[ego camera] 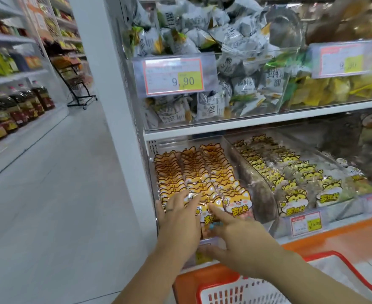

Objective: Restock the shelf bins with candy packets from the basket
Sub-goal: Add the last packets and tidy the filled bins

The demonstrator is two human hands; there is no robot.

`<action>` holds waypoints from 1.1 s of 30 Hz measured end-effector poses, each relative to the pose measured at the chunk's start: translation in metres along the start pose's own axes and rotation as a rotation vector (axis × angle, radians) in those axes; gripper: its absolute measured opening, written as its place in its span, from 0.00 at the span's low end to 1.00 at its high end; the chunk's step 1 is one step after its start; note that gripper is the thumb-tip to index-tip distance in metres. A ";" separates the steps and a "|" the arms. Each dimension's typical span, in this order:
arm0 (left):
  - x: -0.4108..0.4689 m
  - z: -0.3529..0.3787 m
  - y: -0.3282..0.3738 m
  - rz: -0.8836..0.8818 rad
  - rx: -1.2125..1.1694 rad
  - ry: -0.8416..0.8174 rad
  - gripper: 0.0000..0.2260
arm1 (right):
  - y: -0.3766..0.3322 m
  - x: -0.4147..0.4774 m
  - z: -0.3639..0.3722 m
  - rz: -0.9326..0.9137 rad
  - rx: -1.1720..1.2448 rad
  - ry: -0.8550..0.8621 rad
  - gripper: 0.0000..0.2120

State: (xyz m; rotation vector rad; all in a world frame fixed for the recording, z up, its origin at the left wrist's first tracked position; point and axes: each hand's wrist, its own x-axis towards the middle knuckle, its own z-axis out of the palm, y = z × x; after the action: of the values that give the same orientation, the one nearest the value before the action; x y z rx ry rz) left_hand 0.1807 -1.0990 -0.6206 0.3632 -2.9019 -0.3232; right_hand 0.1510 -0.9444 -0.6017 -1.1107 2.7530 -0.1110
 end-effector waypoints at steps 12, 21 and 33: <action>0.001 0.000 0.000 -0.012 -0.002 -0.052 0.26 | 0.009 0.011 -0.009 0.015 0.216 -0.052 0.28; 0.022 -0.010 0.017 0.104 0.015 0.015 0.26 | 0.051 0.031 -0.003 0.016 0.075 0.243 0.26; 0.093 0.000 0.019 0.038 0.204 -0.223 0.27 | 0.056 0.043 -0.002 0.129 0.009 0.100 0.33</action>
State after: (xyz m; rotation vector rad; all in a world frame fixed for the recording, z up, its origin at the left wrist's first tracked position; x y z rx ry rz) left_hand 0.0885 -1.1051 -0.6002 0.3215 -3.1672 -0.0646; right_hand 0.0821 -0.9334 -0.6123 -0.9469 2.9002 -0.1659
